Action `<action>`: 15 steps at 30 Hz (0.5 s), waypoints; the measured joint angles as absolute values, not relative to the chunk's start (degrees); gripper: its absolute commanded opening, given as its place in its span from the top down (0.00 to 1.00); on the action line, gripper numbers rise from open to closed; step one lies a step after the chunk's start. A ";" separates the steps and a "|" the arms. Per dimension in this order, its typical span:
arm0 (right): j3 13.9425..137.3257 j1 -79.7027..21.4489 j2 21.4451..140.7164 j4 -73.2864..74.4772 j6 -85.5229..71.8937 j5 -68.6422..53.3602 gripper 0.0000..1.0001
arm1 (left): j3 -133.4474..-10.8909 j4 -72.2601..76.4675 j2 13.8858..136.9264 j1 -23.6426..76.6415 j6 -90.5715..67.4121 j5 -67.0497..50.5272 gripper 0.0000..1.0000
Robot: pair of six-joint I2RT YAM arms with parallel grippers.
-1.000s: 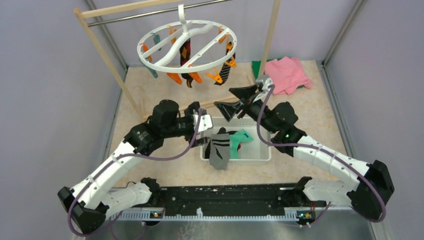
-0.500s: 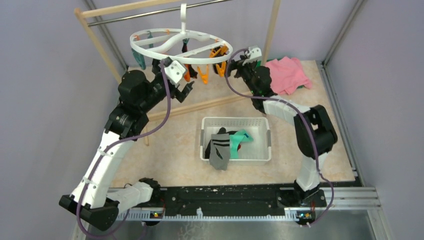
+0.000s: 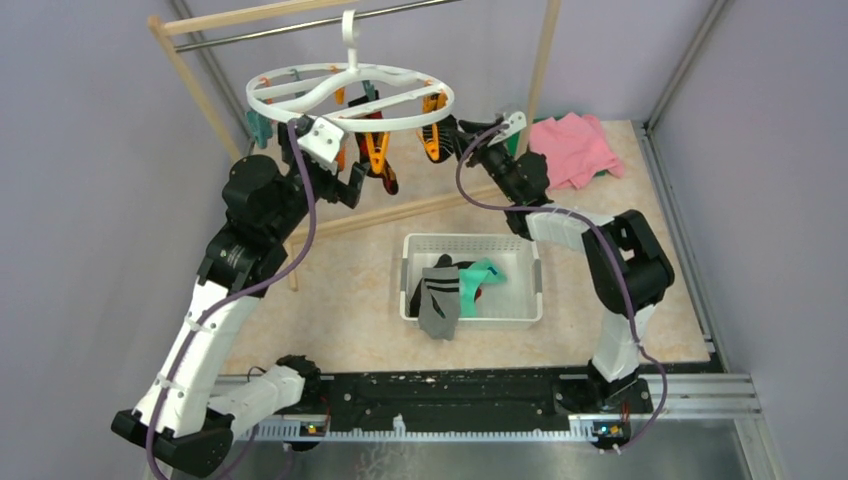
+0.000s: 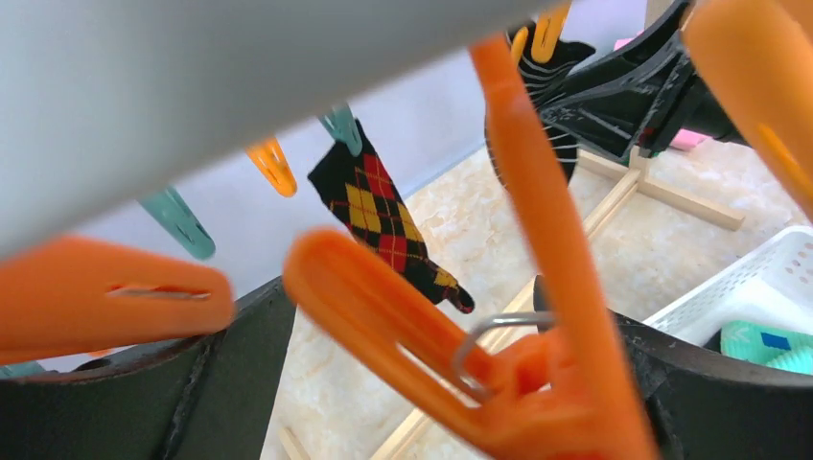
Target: Remove the socks clipped to the hanger
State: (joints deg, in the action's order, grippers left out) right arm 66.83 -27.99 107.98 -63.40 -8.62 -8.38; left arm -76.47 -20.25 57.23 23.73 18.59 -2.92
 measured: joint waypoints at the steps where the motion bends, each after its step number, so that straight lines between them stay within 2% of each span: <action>1: 65.65 -27.99 107.33 -63.79 -9.06 -9.39 0.91 | -75.99 -20.53 56.64 23.64 17.91 -2.83 0.01; 2: 64.34 -28.01 106.32 -63.99 -9.76 -10.57 1.00 | -75.59 -20.88 56.10 23.62 17.34 -2.74 0.01; 9: 56.49 -29.50 95.09 -64.23 -11.16 -15.38 1.00 | -74.67 -24.88 53.98 23.20 13.98 -5.48 0.01; 15: 52.80 -32.21 86.30 -63.40 -12.25 -16.71 1.00 | -74.46 -31.70 53.82 23.00 13.37 -16.10 0.01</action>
